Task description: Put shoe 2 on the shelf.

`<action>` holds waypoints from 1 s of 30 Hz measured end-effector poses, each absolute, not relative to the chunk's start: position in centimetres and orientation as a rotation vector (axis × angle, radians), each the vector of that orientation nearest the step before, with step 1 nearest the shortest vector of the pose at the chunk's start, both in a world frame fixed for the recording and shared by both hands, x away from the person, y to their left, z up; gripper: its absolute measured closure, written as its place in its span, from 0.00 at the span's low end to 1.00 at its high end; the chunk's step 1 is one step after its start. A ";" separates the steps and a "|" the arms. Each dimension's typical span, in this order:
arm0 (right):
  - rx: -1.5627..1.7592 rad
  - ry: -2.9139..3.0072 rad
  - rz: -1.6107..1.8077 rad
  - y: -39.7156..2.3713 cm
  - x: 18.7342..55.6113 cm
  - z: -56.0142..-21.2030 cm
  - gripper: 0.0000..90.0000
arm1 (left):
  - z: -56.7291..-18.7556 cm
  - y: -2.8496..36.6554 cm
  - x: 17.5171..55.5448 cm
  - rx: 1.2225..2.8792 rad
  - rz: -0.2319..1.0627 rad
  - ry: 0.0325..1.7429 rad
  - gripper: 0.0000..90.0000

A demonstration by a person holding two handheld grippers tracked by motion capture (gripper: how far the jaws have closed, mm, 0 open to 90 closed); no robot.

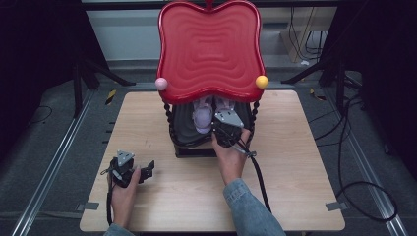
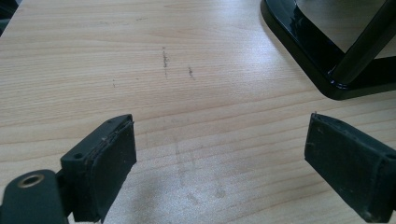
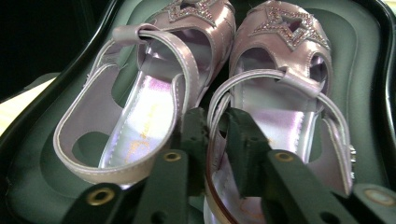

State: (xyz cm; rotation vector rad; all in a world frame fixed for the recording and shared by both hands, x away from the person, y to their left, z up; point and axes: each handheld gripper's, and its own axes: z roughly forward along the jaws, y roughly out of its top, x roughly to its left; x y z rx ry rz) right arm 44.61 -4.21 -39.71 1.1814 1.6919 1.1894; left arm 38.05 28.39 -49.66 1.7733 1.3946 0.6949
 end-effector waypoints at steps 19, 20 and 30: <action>1.186 1.759 1.135 -6.0 41.5 -37.7 0.22 | -49.6 28.4 38.0 1.773 0.700 1.395 0.09; 1.188 1.769 1.132 -6.1 41.2 -37.7 0.20 | -49.6 28.3 38.0 1.772 0.701 1.395 0.09; 1.191 1.793 1.176 -8.1 39.3 -38.4 0.15 | -49.7 28.1 38.0 1.787 0.705 1.386 0.09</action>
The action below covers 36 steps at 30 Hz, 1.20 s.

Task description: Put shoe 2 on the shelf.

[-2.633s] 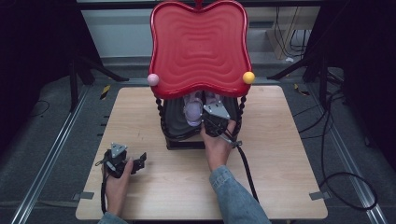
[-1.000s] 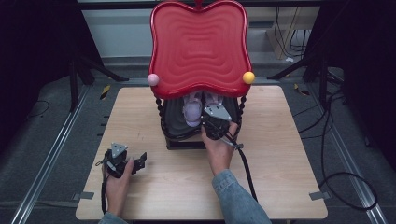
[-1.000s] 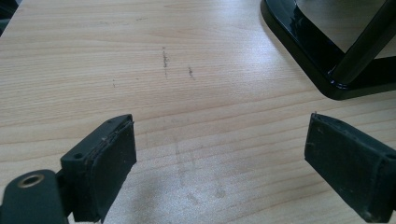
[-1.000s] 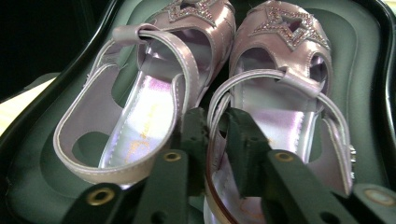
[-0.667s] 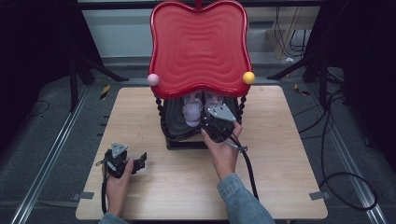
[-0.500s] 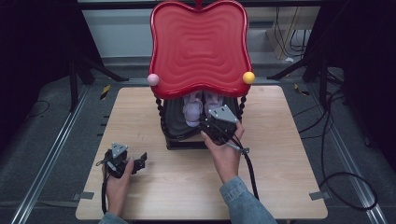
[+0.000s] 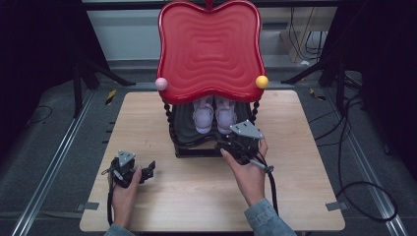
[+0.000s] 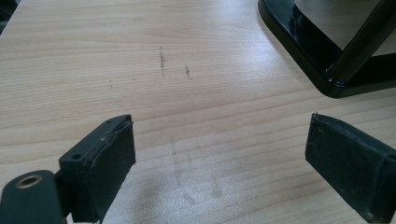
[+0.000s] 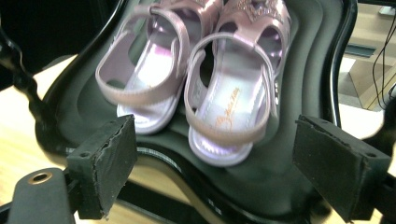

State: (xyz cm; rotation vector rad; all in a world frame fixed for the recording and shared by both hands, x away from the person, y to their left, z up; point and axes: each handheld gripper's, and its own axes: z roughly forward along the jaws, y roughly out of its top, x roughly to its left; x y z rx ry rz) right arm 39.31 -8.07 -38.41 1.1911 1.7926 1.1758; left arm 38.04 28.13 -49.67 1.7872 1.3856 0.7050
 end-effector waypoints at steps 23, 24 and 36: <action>1.290 1.951 1.030 -17.6 37.4 -46.6 0.11 | -50.5 27.5 38.5 1.888 0.689 1.391 0.07; 1.303 1.965 1.015 -18.1 37.4 -47.1 0.10 | -50.6 27.5 38.5 1.894 0.687 1.391 0.07; 1.451 2.063 0.879 -20.2 38.9 -51.2 0.10 | -51.0 27.2 39.0 1.962 0.643 1.438 0.05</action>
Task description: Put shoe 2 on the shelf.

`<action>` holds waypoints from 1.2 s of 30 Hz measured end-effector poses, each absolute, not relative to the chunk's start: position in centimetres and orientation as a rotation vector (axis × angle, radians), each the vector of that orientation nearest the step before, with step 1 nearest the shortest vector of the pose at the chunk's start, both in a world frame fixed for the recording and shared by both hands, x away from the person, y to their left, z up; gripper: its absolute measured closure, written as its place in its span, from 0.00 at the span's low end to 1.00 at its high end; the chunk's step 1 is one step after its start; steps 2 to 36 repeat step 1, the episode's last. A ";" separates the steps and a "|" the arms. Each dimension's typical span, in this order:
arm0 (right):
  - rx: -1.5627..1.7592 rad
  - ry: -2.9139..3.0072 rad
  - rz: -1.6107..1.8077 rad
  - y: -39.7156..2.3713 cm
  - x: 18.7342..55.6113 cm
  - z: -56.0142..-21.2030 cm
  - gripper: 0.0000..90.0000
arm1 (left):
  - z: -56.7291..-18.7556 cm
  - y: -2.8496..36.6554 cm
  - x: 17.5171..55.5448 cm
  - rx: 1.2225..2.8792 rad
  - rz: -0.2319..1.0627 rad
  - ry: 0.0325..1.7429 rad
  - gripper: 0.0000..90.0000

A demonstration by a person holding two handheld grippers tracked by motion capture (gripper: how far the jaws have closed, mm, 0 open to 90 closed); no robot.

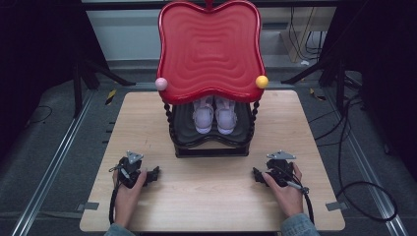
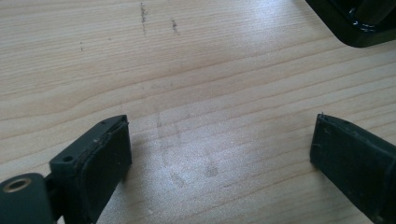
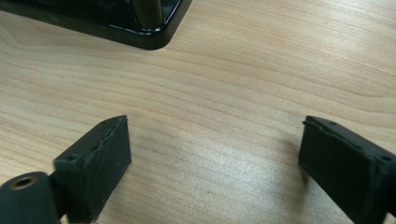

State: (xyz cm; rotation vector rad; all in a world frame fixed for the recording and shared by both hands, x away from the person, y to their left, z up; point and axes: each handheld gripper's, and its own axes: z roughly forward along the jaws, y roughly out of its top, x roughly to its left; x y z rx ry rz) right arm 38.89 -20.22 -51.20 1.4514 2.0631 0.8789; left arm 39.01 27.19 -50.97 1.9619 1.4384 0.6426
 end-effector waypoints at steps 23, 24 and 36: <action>1.450 2.064 0.880 -20.2 38.9 -51.2 0.10 | -51.0 27.2 39.0 1.962 0.642 1.438 0.05; 1.450 2.064 0.880 -20.2 38.9 -51.2 0.10 | -51.0 27.2 39.0 1.962 0.642 1.438 0.05; 1.450 2.064 0.880 -20.2 38.9 -51.2 0.10 | -51.0 27.2 39.0 1.962 0.642 1.438 0.05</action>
